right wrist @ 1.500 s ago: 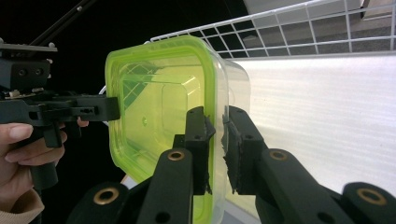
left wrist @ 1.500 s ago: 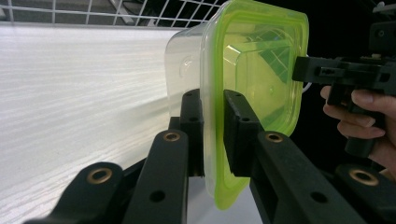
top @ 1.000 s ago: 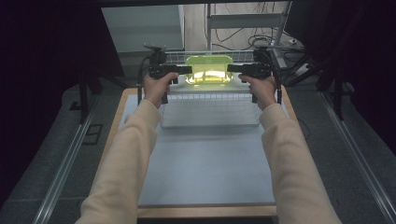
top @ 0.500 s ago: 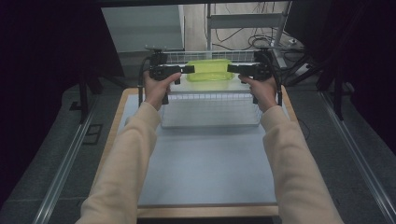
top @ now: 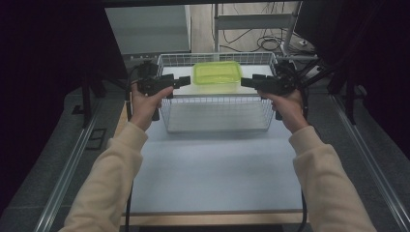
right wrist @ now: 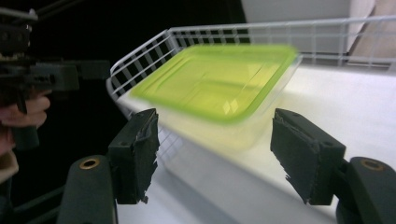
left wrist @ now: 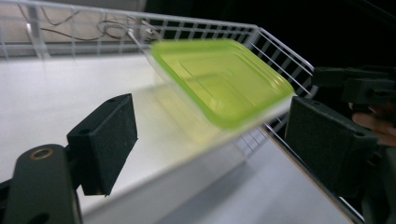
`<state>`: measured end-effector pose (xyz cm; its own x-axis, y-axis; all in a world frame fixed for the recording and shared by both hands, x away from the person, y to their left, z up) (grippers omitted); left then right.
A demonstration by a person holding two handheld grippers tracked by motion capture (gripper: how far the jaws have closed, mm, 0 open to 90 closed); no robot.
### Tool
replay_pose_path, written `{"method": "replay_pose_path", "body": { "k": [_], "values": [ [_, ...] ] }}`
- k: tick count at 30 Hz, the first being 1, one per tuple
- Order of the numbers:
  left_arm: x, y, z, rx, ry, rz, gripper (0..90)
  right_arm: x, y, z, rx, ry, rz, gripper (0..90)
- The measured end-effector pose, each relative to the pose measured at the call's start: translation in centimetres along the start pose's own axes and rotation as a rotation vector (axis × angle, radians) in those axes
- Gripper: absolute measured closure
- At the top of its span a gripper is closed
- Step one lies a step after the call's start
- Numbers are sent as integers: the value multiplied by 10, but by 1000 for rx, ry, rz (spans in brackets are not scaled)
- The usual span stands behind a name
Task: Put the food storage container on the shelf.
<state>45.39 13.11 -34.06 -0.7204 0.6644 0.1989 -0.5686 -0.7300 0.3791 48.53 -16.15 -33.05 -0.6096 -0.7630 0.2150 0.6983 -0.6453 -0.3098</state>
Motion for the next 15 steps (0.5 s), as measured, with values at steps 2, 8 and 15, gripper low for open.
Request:
{"method": "replay_pose_path", "body": {
  "k": [2,8,15],
  "values": [
    [11,7,-9,-27,-1,-10,168,8,-6,-9,28,-15,18,312],
    [38,27,-38,-48,-5,-86,178,31,-18,-41,75,-32,50,299],
    [58,35,-77,-118,-11,-76,183,51,-30,-83,93,-39,105,294]
  ]
}}
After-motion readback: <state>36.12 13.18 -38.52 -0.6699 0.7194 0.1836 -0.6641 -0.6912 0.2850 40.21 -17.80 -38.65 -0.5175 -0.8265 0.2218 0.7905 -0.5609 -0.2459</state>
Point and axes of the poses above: each handheld gripper's, and its own axes: x roughly backward along the jaws, z roughly out of its top, y roughly to its right, the point moved 6 cm from there along -x, roughly forward along the jaws, and after that the axes turned 10 degrees about y, right-handed, at the moved point
